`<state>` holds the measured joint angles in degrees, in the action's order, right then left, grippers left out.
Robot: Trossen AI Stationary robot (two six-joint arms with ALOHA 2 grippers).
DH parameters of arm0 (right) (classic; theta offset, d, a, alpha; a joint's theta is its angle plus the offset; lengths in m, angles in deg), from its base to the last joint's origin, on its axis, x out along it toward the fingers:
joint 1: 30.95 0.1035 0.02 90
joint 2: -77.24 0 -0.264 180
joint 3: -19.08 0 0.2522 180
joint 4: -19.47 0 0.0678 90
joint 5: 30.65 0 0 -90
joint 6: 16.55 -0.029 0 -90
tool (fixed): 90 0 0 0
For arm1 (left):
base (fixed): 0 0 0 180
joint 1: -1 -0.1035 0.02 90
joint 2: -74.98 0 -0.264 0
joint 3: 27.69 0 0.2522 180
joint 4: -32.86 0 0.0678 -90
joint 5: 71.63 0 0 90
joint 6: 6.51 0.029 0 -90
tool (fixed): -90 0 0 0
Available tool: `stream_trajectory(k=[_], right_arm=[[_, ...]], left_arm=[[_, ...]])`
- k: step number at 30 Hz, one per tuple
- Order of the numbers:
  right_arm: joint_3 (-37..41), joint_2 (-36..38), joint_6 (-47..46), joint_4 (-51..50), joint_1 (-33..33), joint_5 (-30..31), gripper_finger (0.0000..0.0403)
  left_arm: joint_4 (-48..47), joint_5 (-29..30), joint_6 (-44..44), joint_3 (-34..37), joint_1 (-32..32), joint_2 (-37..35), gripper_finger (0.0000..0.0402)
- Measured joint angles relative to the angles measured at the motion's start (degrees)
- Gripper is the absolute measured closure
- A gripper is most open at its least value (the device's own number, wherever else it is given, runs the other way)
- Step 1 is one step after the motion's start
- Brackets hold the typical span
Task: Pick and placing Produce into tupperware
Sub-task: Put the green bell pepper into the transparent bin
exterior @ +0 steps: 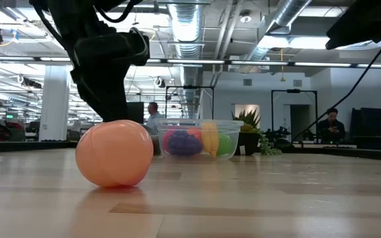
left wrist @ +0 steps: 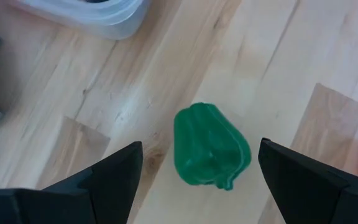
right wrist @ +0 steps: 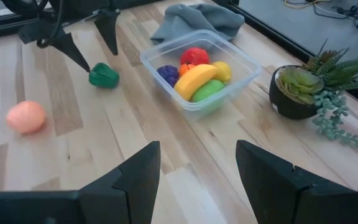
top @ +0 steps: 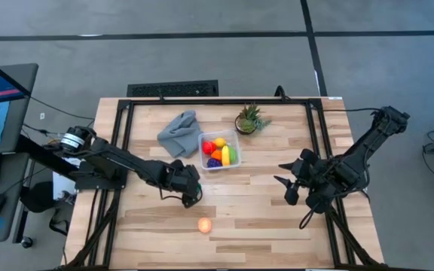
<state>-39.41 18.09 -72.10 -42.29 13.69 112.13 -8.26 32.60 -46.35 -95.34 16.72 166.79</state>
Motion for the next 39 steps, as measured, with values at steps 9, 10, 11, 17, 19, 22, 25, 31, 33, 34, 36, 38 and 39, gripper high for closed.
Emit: stream_trajectory(k=[9, 10, 11, 17, 19, 22, 25, 31, 33, 34, 36, 38, 39], right_arm=[[0.0, 0.0, 0.0, -0.6, 0.0, 0.0, 0.0168], [0.0, 0.0, 0.0, -0.6, 0.0, 0.0, 0.0168], [0.0, 0.0, 0.0, -0.6, 0.0, 0.0, 0.0168], [0.0, 0.0, 0.0, -0.9, 0.0, 0.0, 0.0168], [0.0, 0.0, 0.0, -0.9, 0.0, 0.0, 0.0168], [0.0, 0.0, 0.0, -1.1, 0.0, 0.0, 0.0168], [0.0, 0.0, 0.0, -1.1, 0.0, 0.0, 0.0168], [0.0, 0.0, 0.0, -1.1, -0.1, 0.0, 0.0168], [0.0, 0.0, 0.0, -1.1, -0.1, 0.1, 0.0168], [0.0, 0.0, 0.0, -1.1, -0.1, 0.1, 0.0168], [0.0, 0.0, 0.0, -1.1, -0.1, 0.4, 0.0168], [0.0, 0.0, 0.0, -1.1, -0.1, 0.5, 0.0168], [0.0, 0.0, 0.0, -1.1, -0.1, 0.5, 0.0168]], left_arm=[[-0.1, -1.2, -0.3, 0.0, -1.8, 0.2, 0.0093], [-0.1, -1.6, -0.3, 0.0, -2.0, 0.2, 0.0093], [-0.1, -2.2, -0.3, 0.0, -2.2, 0.2, 0.0092], [-0.1, -3.8, -0.3, 0.0, -2.8, 0.2, 0.0069], [0.2, -3.8, -0.3, 0.0, -2.8, 0.2, 0.0059], [0.9, -3.8, -0.3, 0.0, -2.8, 0.2, 0.0049], [1.8, -3.9, -0.3, 0.0, -2.8, 0.2, 0.0044], [1.8, -3.9, -0.4, 0.0, -3.6, 0.2, 0.0044], [1.9, -4.1, -0.5, 0.0, -4.0, 0.2, 0.0044], [2.2, -4.3, -0.4, 0.1, -4.2, 0.2, 0.0044], [3.4, -4.4, -0.4, 0.1, -4.7, 0.2, 0.0044], [3.9, -4.7, -0.4, 0.1, -5.2, 0.2, 0.0044], [3.9, -5.1, -0.4, 0.1, -5.5, 0.2, 0.0044]])
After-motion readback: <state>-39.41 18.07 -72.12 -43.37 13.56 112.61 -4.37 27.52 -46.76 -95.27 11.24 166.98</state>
